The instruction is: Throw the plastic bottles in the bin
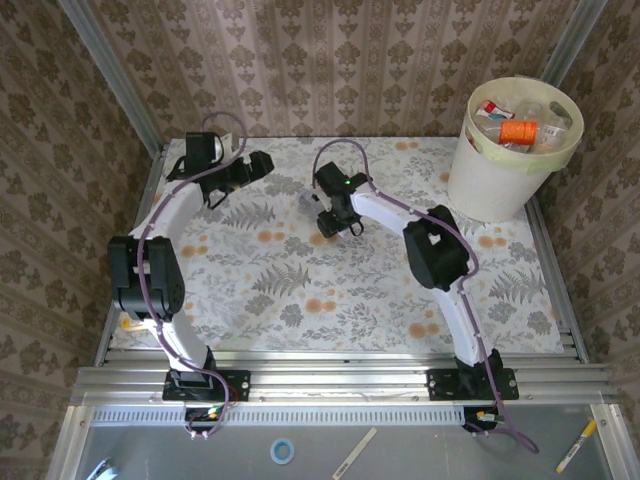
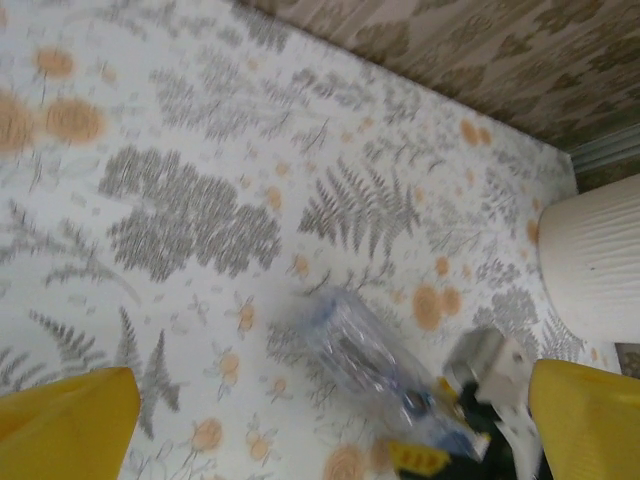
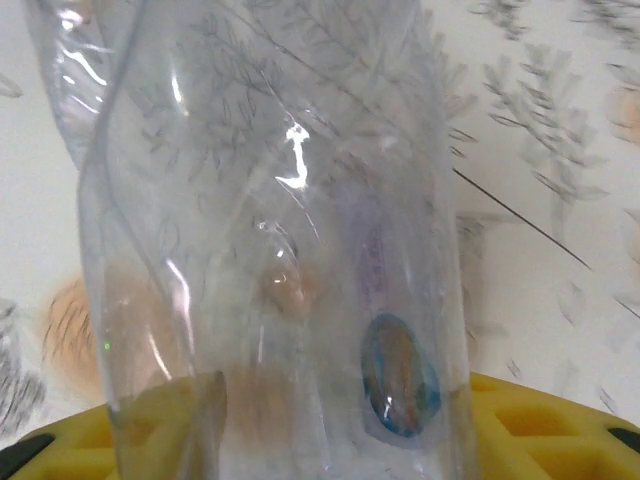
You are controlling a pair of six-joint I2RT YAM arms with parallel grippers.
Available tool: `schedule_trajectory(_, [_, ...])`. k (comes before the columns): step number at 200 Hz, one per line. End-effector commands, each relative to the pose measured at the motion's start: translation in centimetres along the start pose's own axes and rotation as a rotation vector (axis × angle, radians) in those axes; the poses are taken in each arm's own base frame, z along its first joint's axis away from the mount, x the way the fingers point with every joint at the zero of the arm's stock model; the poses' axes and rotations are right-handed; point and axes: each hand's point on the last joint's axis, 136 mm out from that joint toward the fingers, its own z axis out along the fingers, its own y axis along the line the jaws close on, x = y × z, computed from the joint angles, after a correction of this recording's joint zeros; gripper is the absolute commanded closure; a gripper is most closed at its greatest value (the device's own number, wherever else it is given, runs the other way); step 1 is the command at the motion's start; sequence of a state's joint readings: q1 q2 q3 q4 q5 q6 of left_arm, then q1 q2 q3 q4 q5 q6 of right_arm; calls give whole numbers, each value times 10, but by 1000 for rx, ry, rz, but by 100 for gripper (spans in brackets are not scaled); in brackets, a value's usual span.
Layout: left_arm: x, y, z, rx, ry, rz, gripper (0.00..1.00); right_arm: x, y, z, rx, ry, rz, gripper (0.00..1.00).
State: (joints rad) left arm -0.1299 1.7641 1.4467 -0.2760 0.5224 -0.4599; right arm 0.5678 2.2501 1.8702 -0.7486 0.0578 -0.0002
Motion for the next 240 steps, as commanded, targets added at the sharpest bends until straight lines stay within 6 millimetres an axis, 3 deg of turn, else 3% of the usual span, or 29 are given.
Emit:
schedule_trajectory(1, [-33, -34, -7, 38, -88, 114, 0, -24, -18, -83, 90, -148, -11, 65])
schedule_trajectory(40, [-50, -65, 14, 59, -105, 199, 0, 0, -62, -143, 245, -149, 56, 65])
schedule_trajectory(94, [-50, -105, 51, 147, -99, 235, 0, 48, -121, -228, 244, -266, 447, 66])
schedule_trajectory(121, [-43, -115, 63, 174, -90, 236, 0, 78, -135, -263, 229, -338, 582, 66])
schedule_trajectory(153, [-37, -119, 71, 200, -80, 220, 0, 110, -147, -286, 226, -384, 688, 66])
schedule_trajectory(191, [-36, -122, 73, 207, -76, 224, 0, 100, -169, -317, 230, -497, 750, 66])
schedule_trajectory(204, [-36, -122, 74, 208, -77, 224, 0, 91, -188, -336, 255, -547, 775, 66])
schedule_trajectory(218, [-37, -124, 73, 212, -77, 226, 0, 85, -220, -364, 308, -607, 837, 66])
schedule_trajectory(222, [-37, -124, 73, 213, -77, 226, 0, 80, -231, -365, 317, -605, 858, 66])
schedule_trajectory(229, [-37, -124, 73, 215, -76, 225, 0, 75, -249, -377, 340, -631, 891, 61])
schedule_trajectory(240, [-36, -125, 74, 223, -72, 223, 0, 71, -278, -390, 391, -649, 946, 38])
